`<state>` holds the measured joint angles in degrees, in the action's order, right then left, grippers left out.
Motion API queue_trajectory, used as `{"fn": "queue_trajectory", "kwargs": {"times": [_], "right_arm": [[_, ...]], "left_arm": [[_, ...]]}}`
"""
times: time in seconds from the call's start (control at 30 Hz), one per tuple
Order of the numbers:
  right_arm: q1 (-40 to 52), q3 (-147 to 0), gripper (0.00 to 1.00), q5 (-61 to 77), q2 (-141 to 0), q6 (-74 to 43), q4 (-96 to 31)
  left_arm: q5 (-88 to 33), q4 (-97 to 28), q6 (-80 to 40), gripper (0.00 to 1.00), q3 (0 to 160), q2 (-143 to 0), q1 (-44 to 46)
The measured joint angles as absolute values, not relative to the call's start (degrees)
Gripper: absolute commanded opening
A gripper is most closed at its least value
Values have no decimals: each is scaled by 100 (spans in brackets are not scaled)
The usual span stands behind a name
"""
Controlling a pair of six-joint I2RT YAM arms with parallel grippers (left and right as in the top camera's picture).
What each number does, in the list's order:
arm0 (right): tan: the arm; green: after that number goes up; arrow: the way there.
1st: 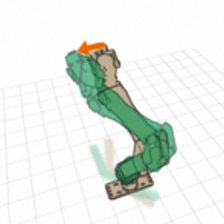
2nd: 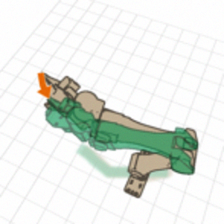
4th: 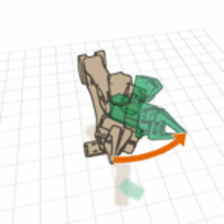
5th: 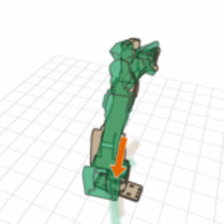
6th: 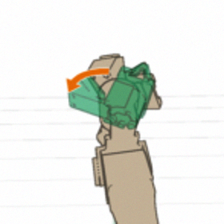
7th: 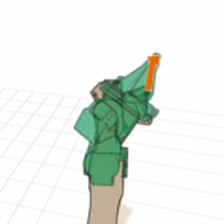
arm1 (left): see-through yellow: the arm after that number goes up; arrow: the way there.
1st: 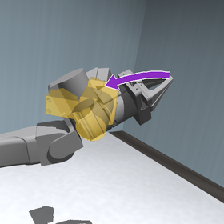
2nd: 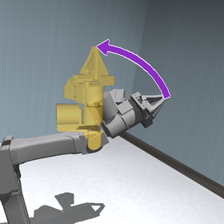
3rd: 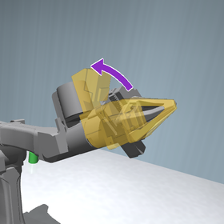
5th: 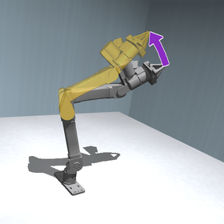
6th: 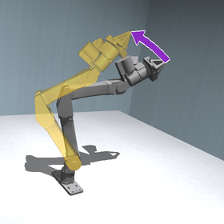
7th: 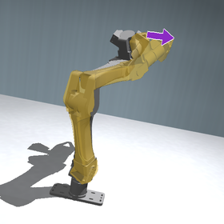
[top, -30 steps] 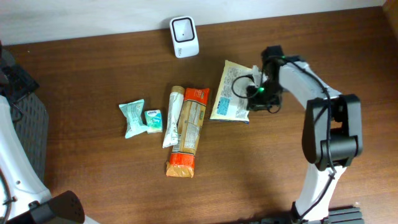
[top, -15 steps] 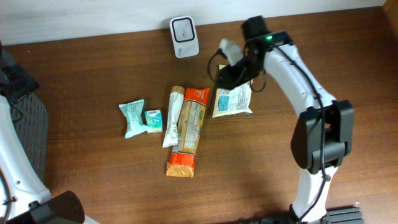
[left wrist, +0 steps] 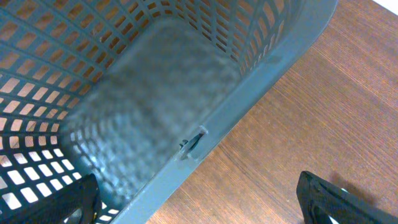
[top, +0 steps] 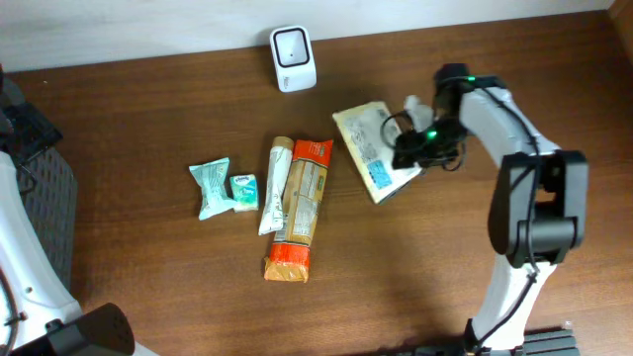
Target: Scan the item barcode
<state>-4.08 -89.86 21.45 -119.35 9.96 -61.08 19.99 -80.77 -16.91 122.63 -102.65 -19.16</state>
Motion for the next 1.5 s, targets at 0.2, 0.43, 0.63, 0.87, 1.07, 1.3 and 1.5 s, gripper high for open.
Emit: {"fn": "queue_trajectory", "kwargs": {"times": [0.2, 0.43, 0.63, 0.87, 1.07, 1.3, 1.5], "right_arm": [[-902, -8986, 93, 3177, -11935, 242, -6077], [-436, -8058, 86, 3575, -11944, -1085, -4263], [-281, -7498, 25, 3529, -11826, -1782, -3063], [-858, -7581, 4, 3610, -11841, -1168, -3970], [-980, -9006, 49, 3035, -11907, 1712, -5964], [-805, -9129, 99, 2526, -11911, 1225, -5527], [-1623, -8908, 99, 3297, -11911, -14, -5916]], "left_arm": [[1999, -8079, -1691, 99, 12263, -10265, -1916], [1999, -8079, -1691, 99, 12263, -10265, -1916], [1997, -8075, -1691, 99, 12263, -10265, -1916], [1999, -8079, -1691, 99, 12263, -10265, -1916], [1999, -8077, -1691, 99, 12263, -10265, -1916], [1999, -8077, -1691, 99, 12263, -10265, -1916], [1997, -8077, -1691, 99, 12263, -10265, -1916]]}}
